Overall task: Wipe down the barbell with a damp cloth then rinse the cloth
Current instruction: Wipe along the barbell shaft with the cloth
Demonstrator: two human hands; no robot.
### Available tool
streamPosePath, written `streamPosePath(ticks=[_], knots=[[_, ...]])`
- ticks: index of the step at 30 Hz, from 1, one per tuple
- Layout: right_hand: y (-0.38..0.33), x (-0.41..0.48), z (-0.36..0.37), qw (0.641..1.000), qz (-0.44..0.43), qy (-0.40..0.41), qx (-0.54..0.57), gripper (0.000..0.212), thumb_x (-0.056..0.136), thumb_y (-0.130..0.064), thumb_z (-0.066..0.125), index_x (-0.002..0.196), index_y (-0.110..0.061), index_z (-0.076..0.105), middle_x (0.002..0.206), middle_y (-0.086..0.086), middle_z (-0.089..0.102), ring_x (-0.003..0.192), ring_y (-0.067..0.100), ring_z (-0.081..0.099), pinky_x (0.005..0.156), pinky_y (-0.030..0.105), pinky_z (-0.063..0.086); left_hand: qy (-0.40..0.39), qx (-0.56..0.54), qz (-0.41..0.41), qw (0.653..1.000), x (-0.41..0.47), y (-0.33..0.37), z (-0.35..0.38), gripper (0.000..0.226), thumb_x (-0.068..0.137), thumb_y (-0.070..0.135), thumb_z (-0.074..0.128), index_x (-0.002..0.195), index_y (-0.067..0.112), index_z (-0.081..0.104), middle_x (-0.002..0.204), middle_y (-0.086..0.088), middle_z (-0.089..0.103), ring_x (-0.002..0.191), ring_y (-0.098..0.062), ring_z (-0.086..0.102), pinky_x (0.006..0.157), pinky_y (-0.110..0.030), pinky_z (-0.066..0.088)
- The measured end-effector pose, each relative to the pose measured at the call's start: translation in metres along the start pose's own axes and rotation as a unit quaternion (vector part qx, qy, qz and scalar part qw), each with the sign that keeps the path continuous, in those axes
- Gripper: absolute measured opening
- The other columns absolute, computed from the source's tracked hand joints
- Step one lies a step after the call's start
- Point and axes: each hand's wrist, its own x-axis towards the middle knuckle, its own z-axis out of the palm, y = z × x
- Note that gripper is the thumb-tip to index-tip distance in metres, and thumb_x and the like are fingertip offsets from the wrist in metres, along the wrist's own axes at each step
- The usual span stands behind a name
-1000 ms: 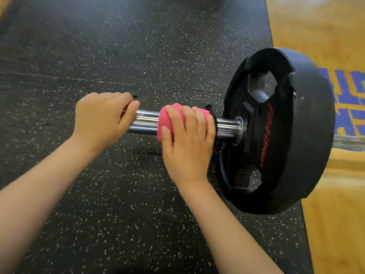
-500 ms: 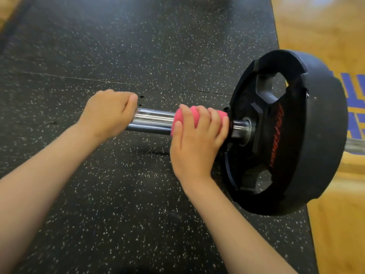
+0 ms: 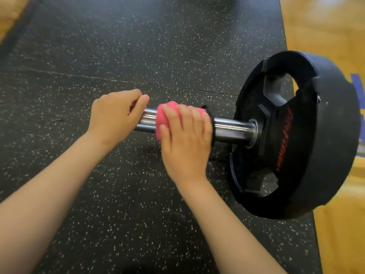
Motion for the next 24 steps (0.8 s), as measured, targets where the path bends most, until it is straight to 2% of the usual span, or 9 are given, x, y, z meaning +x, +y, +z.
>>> streamPosePath(ticks=[2, 6, 9, 12, 14, 17, 21, 23, 24], knots=[[0.025, -0.004, -0.012, 0.999, 0.031, 0.032, -0.011, 0.038, 0.096, -0.034, 0.039, 0.130, -0.025, 0.055, 0.130, -0.004, 0.054, 0.127, 0.023, 0.043, 0.117, 0.041, 0.015, 0.009, 0.005, 0.033, 0.999, -0.009, 0.002, 0.000, 0.044, 0.095, 0.045, 0.029, 0.082, 0.016, 0.060, 0.067, 0.005, 0.057, 0.059, -0.020, 0.051, 0.053, -0.028, 0.030], [0.058, -0.011, -0.028, 0.994, 0.086, 0.060, -0.037, 0.037, 0.097, -0.033, 0.038, 0.129, -0.025, 0.055, 0.129, -0.005, 0.054, 0.129, 0.021, 0.042, 0.118, 0.038, 0.009, 0.014, 0.052, 0.071, 0.996, -0.013, 0.001, 0.002, 0.045, 0.097, 0.038, 0.028, 0.081, 0.012, 0.061, 0.063, -0.001, 0.056, 0.055, -0.023, 0.049, 0.048, -0.025, 0.024], [0.054, -0.012, -0.025, 0.993, 0.097, 0.066, -0.034, 0.037, 0.097, -0.032, 0.037, 0.129, -0.025, 0.055, 0.130, -0.004, 0.054, 0.131, 0.022, 0.040, 0.119, 0.040, 0.008, 0.004, 0.062, 0.064, 0.996, -0.010, 0.003, 0.001, 0.046, 0.097, 0.035, 0.023, 0.073, 0.011, 0.055, 0.056, 0.000, 0.049, 0.048, -0.023, 0.043, 0.045, -0.023, 0.020], [0.044, -0.009, -0.019, 0.990, 0.113, 0.079, -0.035, 0.037, 0.097, -0.032, 0.038, 0.127, -0.025, 0.057, 0.131, 0.000, 0.054, 0.131, 0.026, 0.040, 0.118, 0.046, 0.009, -0.005, 0.051, 0.054, 0.997, -0.006, 0.002, 0.002, 0.047, 0.095, 0.032, 0.019, 0.069, 0.010, 0.051, 0.049, 0.000, 0.043, 0.042, -0.025, 0.039, 0.047, -0.025, 0.024], [0.035, -0.006, -0.014, 0.989, 0.120, 0.076, -0.040, 0.037, 0.097, -0.034, 0.038, 0.127, -0.024, 0.058, 0.131, 0.003, 0.054, 0.130, 0.029, 0.039, 0.117, 0.048, 0.008, -0.032, 0.057, 0.037, 0.997, 0.002, 0.002, 0.001, 0.049, 0.094, 0.033, 0.017, 0.069, 0.009, 0.052, 0.049, -0.003, 0.045, 0.045, -0.027, 0.041, 0.050, -0.028, 0.026], [0.009, -0.002, -0.003, 0.995, 0.081, 0.043, -0.043, 0.041, 0.095, -0.037, 0.039, 0.130, -0.023, 0.056, 0.133, 0.006, 0.052, 0.129, 0.032, 0.039, 0.117, 0.050, 0.008, -0.143, 0.072, 0.001, 0.987, 0.021, 0.006, -0.004, 0.045, 0.098, 0.030, 0.021, 0.072, 0.010, 0.053, 0.064, -0.006, 0.051, 0.065, -0.030, 0.048, 0.061, -0.035, 0.035], [-0.034, 0.004, 0.019, 0.999, 0.032, 0.005, -0.042, 0.045, 0.094, -0.040, 0.040, 0.133, -0.022, 0.053, 0.135, 0.008, 0.050, 0.129, 0.034, 0.038, 0.116, 0.049, 0.010, -0.364, 0.052, -0.013, 0.930, 0.051, 0.010, -0.007, 0.024, 0.102, 0.014, 0.031, 0.090, 0.011, 0.052, 0.096, -0.007, 0.054, 0.090, -0.029, 0.051, 0.075, -0.032, 0.036], [-0.044, 0.005, 0.023, 0.999, 0.033, -0.003, -0.037, 0.046, 0.095, -0.040, 0.040, 0.134, -0.019, 0.051, 0.135, 0.008, 0.050, 0.129, 0.034, 0.038, 0.116, 0.049, 0.011, -0.419, 0.013, -0.035, 0.907, 0.056, 0.006, -0.005, 0.020, 0.100, 0.010, 0.035, 0.097, 0.011, 0.055, 0.106, -0.010, 0.059, 0.094, -0.029, 0.055, 0.080, -0.034, 0.041], [-0.044, 0.005, 0.023, 0.999, 0.033, -0.003, -0.036, 0.047, 0.095, -0.040, 0.040, 0.135, -0.019, 0.051, 0.135, 0.008, 0.050, 0.130, 0.033, 0.038, 0.116, 0.048, 0.011, -0.423, -0.004, -0.045, 0.905, 0.055, 0.005, -0.005, 0.021, 0.101, 0.011, 0.035, 0.093, 0.012, 0.055, 0.101, -0.010, 0.060, 0.091, -0.029, 0.056, 0.080, -0.035, 0.042]])
